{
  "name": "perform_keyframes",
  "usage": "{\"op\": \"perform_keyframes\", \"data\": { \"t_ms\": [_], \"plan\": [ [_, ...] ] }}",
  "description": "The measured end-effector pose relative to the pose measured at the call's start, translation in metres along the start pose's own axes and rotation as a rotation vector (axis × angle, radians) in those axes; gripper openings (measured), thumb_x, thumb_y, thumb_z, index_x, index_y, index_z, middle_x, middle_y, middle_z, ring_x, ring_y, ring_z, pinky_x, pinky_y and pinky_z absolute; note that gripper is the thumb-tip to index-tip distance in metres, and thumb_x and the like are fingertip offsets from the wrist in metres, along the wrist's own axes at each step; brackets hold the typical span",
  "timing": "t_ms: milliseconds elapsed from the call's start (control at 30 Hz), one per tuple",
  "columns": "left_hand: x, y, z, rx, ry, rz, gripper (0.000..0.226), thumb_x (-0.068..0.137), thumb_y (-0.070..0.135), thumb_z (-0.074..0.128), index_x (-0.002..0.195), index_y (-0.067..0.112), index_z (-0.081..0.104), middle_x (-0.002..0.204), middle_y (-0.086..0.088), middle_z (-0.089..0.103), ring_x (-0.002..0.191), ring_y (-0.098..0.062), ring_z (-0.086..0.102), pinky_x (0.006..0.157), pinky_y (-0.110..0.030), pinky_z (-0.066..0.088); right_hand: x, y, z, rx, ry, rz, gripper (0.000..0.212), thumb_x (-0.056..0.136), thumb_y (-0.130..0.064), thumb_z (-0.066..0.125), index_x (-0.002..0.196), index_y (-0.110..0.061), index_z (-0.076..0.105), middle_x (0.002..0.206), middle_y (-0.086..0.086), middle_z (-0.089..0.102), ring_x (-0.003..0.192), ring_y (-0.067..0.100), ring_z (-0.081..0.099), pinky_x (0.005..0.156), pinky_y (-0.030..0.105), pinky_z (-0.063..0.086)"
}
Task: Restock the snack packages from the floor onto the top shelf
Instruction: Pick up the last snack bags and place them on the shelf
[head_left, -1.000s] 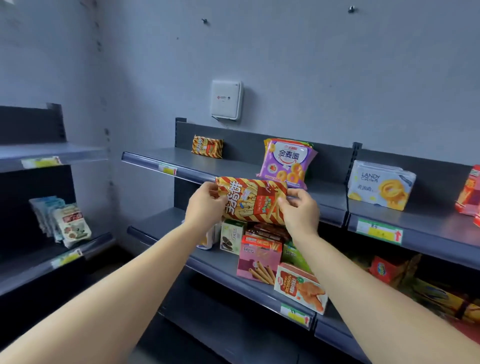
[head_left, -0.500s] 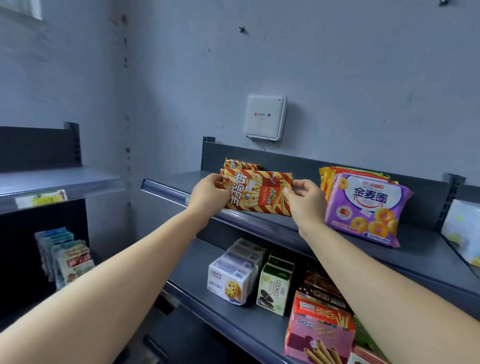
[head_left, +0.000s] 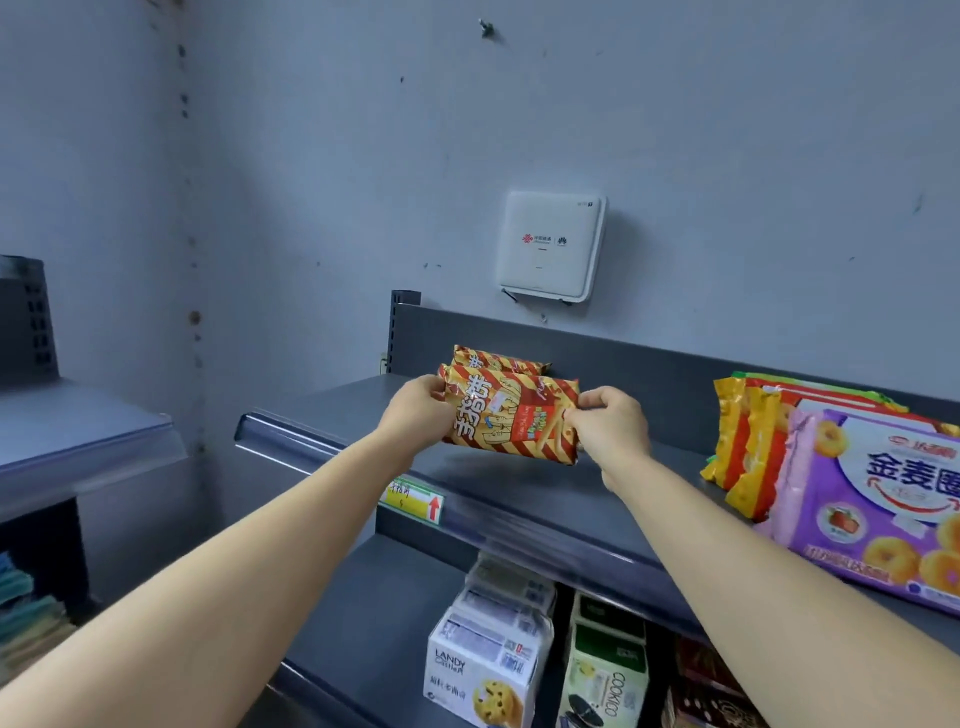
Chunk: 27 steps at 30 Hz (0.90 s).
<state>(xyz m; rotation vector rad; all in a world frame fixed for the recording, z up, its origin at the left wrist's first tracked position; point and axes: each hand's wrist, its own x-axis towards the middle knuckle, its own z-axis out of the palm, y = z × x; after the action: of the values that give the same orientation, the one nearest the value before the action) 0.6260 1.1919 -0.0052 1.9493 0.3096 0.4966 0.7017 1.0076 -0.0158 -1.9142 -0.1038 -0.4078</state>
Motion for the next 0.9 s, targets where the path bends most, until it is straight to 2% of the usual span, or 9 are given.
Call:
{"op": "perform_keyframes", "data": {
  "t_ms": [133, 200, 267, 367, 467, 633, 733, 867, 900],
  "plan": [
    [0.040, -0.012, 0.004, -0.078, 0.013, -0.046, 0.019, 0.093, 0.003, 0.049, 0.105, 0.018, 0.050, 0.080, 0.008, 0.056, 0.074, -0.009, 0.059, 0.070, -0.027, 0.054, 0.037, 0.003, 0.026, -0.031, -0.067, 0.031, 0.011, 0.085, -0.010, 0.064, 0.088, -0.020, 0.061, 0.094, 0.000, 0.065, 0.083, 0.022, 0.068, 0.073, 0.044, 0.061],
    [0.059, -0.018, 0.006, -0.099, -0.011, -0.067, 0.026, 0.092, 0.003, 0.049, 0.114, 0.015, 0.054, 0.086, 0.006, 0.059, 0.086, -0.017, 0.063, 0.078, -0.034, 0.057, 0.054, 0.005, 0.039, -0.040, -0.090, 0.056, 0.013, 0.086, -0.006, 0.062, 0.086, -0.018, 0.060, 0.097, 0.002, 0.064, 0.079, 0.022, 0.068, 0.073, 0.043, 0.061],
    [0.077, -0.024, 0.010, -0.101, -0.028, -0.068, 0.036, 0.090, 0.003, 0.051, 0.125, 0.012, 0.054, 0.102, -0.001, 0.063, 0.101, -0.024, 0.063, 0.089, -0.040, 0.055, 0.069, 0.010, 0.050, -0.046, -0.094, 0.077, 0.016, 0.087, -0.001, 0.061, 0.085, -0.017, 0.058, 0.098, 0.004, 0.062, 0.081, 0.023, 0.067, 0.073, 0.042, 0.061],
    [0.098, -0.032, 0.016, -0.098, -0.054, -0.072, 0.050, 0.087, 0.003, 0.054, 0.136, 0.012, 0.048, 0.122, -0.007, 0.060, 0.111, -0.025, 0.060, 0.096, -0.042, 0.052, 0.086, 0.018, 0.064, -0.065, -0.069, 0.094, 0.019, 0.085, 0.001, 0.061, 0.083, -0.018, 0.057, 0.097, 0.004, 0.061, 0.084, 0.024, 0.065, 0.075, 0.043, 0.061],
    [0.119, -0.037, 0.021, -0.112, -0.108, -0.075, 0.052, 0.087, 0.002, 0.056, 0.136, 0.014, 0.046, 0.115, -0.004, 0.058, 0.111, -0.024, 0.059, 0.096, -0.039, 0.051, 0.097, 0.021, 0.074, -0.095, -0.043, 0.088, 0.020, 0.083, 0.000, 0.061, 0.079, -0.019, 0.056, 0.090, 0.000, 0.060, 0.091, 0.026, 0.065, 0.077, 0.045, 0.060],
    [0.149, -0.041, 0.026, -0.103, -0.225, -0.088, 0.048, 0.086, 0.001, 0.060, 0.130, 0.015, 0.046, 0.121, -0.006, 0.058, 0.113, -0.025, 0.057, 0.100, -0.041, 0.048, 0.104, 0.019, 0.082, -0.156, -0.027, 0.095, 0.016, 0.084, -0.003, 0.061, 0.080, -0.017, 0.055, 0.089, 0.002, 0.060, 0.091, 0.028, 0.065, 0.077, 0.047, 0.059],
    [0.161, -0.044, 0.027, -0.080, -0.220, -0.080, 0.051, 0.087, 0.001, 0.055, 0.135, 0.014, 0.042, 0.120, -0.007, 0.056, 0.113, -0.026, 0.055, 0.099, -0.041, 0.049, 0.103, 0.018, 0.083, -0.204, -0.031, 0.099, 0.013, 0.085, -0.005, 0.062, 0.083, -0.015, 0.055, 0.093, 0.003, 0.063, 0.089, 0.026, 0.066, 0.079, 0.045, 0.059],
    [0.164, -0.048, 0.024, -0.031, -0.218, -0.071, 0.049, 0.088, 0.005, 0.047, 0.136, 0.013, 0.041, 0.128, -0.010, 0.053, 0.112, -0.028, 0.055, 0.089, -0.038, 0.052, 0.093, 0.014, 0.080, -0.215, -0.010, 0.123, 0.010, 0.087, -0.012, 0.065, 0.094, -0.014, 0.059, 0.098, 0.003, 0.062, 0.092, 0.024, 0.064, 0.083, 0.044, 0.058],
    [0.164, -0.047, 0.023, 0.008, -0.202, -0.057, 0.049, 0.088, 0.007, 0.046, 0.136, 0.013, 0.040, 0.131, -0.012, 0.050, 0.114, -0.030, 0.053, 0.092, -0.040, 0.051, 0.089, 0.013, 0.079, -0.223, 0.002, 0.123, 0.012, 0.086, -0.014, 0.067, 0.095, -0.015, 0.059, 0.098, 0.002, 0.062, 0.094, 0.024, 0.064, 0.084, 0.045, 0.058]
  ]
}}
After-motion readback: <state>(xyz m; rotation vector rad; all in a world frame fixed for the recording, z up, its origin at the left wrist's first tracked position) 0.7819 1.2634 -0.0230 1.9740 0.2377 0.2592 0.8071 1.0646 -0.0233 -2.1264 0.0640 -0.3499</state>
